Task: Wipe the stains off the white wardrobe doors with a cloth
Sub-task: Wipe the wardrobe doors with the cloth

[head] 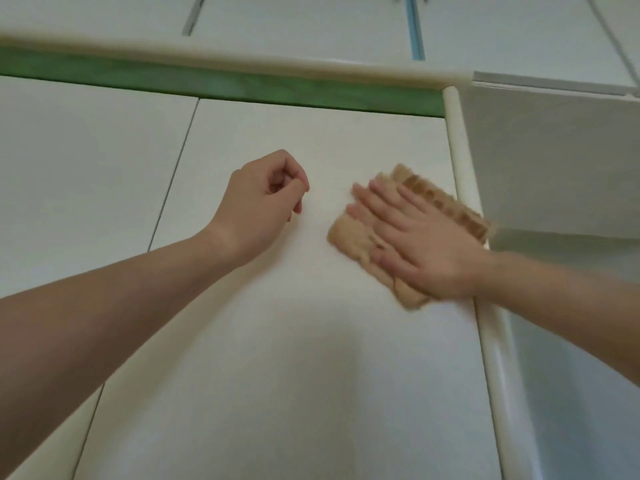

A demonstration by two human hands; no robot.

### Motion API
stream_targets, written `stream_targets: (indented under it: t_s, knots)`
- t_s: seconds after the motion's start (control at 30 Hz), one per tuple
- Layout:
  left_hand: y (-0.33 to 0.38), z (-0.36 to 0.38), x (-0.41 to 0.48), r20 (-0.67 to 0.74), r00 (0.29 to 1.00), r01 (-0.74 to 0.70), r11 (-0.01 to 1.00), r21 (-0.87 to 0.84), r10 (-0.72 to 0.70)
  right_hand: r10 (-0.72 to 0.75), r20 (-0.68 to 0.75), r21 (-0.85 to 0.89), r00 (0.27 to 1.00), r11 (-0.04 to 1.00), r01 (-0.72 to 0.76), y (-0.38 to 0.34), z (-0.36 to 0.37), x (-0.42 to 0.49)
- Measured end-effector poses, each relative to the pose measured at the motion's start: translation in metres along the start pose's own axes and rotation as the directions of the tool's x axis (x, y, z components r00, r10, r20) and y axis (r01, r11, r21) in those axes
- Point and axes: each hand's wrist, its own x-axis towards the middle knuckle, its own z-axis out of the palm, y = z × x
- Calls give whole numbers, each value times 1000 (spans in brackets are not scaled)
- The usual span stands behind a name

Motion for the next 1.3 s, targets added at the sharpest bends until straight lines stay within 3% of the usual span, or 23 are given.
stream_targets:
  t_s: [0.1,0.17,0.2,0.27,0.33,0.37,0.43,0.47,0.53,0.57,0.63,0.67,0.7,0.77,0.8,0.83,0.9,0.93,1.0,1.1,1.2,1.23,1.3]
  knots:
    - [6,14,-23,77,997,20,994,-106,-12,-379,97,115,920,923,368,-61,16,-89]
    - [9,20,-40,122,993,23,991,-130,-7,-423,149,76,894,906,416,-43,6,-100]
    - [10,19,-45,130,991,22,991,-133,-5,-363,140,15,921,931,365,-27,1,-90]
    - [10,14,-54,140,990,39,992,-122,-22,-101,82,-9,991,995,102,4,-5,-63]
    - [9,6,-62,143,989,59,994,-93,-45,173,45,34,984,984,-174,19,-7,-36]
    - [9,1,-66,139,989,60,995,-75,-49,257,14,63,966,964,-258,12,-4,-26]
    - [8,-10,-77,98,994,56,997,-59,-50,269,-47,111,962,959,-262,-35,10,-18]
    - [9,-15,-84,53,997,53,997,-61,-49,178,-78,119,981,978,-168,-72,19,-24]
    - [8,-28,-106,-35,997,70,996,-62,-73,-194,-62,122,979,972,201,-160,47,-69]
    - [6,-34,-119,-57,994,85,995,-60,-88,-412,-27,79,911,907,413,-202,60,-103]
    - [1,-44,-147,-26,990,141,990,-26,-142,-708,46,142,705,703,697,-244,65,-154]
    - [-2,-49,-159,19,985,172,985,9,-172,-760,48,280,648,633,722,-236,61,-164]
    - [-4,-53,-168,68,979,187,981,49,-190,-764,32,326,644,617,716,-214,60,-162]
    - [-7,-57,-175,135,970,191,976,102,-204,-571,25,191,821,808,557,-152,39,-131]
    - [-7,-56,-174,147,967,191,976,107,-206,-384,25,124,923,917,378,-117,27,-113]
    - [-6,-53,-170,148,966,199,975,101,-213,-193,1,56,981,980,192,-84,18,-98]
    - [-2,-41,-162,140,960,240,970,41,-244,149,-30,71,988,987,-146,-55,5,-84]
    - [1,-33,-159,140,956,259,966,-4,-256,211,-32,83,977,975,-208,-65,7,-85]
    - [9,-15,-160,155,956,261,963,-70,-248,182,-64,72,981,981,-177,-104,20,-105]
    - [18,9,-169,218,954,236,965,-116,-207,-157,34,164,987,975,149,-182,43,-177]
    - [23,26,-174,253,949,223,967,-122,-187,-492,149,322,858,844,429,-195,42,-220]
    - [25,32,-172,256,950,219,967,-132,-180,-528,179,317,830,830,460,-179,37,-220]
    - [29,39,-167,248,954,206,968,-142,-167,-449,182,227,875,885,407,-139,28,-197]
